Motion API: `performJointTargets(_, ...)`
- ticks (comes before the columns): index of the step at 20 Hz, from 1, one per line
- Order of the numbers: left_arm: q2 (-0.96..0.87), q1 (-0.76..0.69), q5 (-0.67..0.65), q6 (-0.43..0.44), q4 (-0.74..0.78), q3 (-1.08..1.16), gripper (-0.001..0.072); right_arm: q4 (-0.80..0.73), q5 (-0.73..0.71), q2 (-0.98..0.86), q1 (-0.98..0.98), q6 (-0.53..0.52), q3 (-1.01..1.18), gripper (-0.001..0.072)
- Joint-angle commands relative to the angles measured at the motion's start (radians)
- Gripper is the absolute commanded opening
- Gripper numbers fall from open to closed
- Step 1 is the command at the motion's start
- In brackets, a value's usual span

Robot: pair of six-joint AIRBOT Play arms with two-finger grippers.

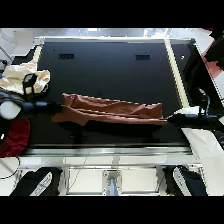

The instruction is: Fold the shirts.

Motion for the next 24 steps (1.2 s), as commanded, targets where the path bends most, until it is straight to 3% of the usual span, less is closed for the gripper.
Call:
performJointTargets(1, -0.270, -0.001, 0.079, 0.032, 0.005, 0.138, 0.0010, -0.053, -0.161, -0.138, 0.090, 0.012, 0.001, 0.0013)
performJointTargets(6, -0.505, -0.051, 0.183, 0.057, 0.018, 0.244, 0.0011, -0.053, -0.409, -0.389, 0.223, 0.037, 0.002, 0.0013)
performJointTargets(10, -0.616, -0.075, 0.214, 0.019, 0.166, 0.265, 0.0010, -0.054, -0.544, -0.511, 0.240, 0.113, 0.002, 0.0014)
performJointTargets(13, -0.655, -0.074, 0.209, -0.006, 0.219, 0.265, 0.0011, -0.053, -0.594, -0.518, 0.240, 0.133, 0.004, 0.0014)
performJointTargets(16, -0.650, -0.075, 0.209, -0.006, 0.217, 0.285, 0.0031, -0.053, -0.546, -0.515, 0.240, 0.140, 0.049, 0.0017)
performJointTargets(17, -0.641, -0.075, 0.209, -0.006, 0.217, 0.306, 0.0223, -0.053, -0.510, -0.505, 0.240, 0.141, 0.084, 0.0039)
performJointTargets(18, -0.627, -0.075, 0.206, -0.007, 0.217, 0.331, 0.0545, -0.054, -0.467, -0.491, 0.239, 0.141, 0.124, 0.0101)
performJointTargets(19, -0.605, -0.074, 0.205, -0.016, 0.217, 0.358, 0.0705, -0.056, -0.414, -0.469, 0.239, 0.141, 0.174, 0.0194)
performJointTargets(21, -0.543, -0.074, 0.206, -0.018, 0.217, 0.401, 0.0703, -0.065, -0.319, -0.414, 0.229, 0.141, 0.268, 0.0419)
performJointTargets(24, -0.425, -0.081, 0.238, -0.017, 0.213, 0.430, 0.0703, -0.139, -0.273, -0.302, 0.152, 0.204, 0.350, 0.0466)
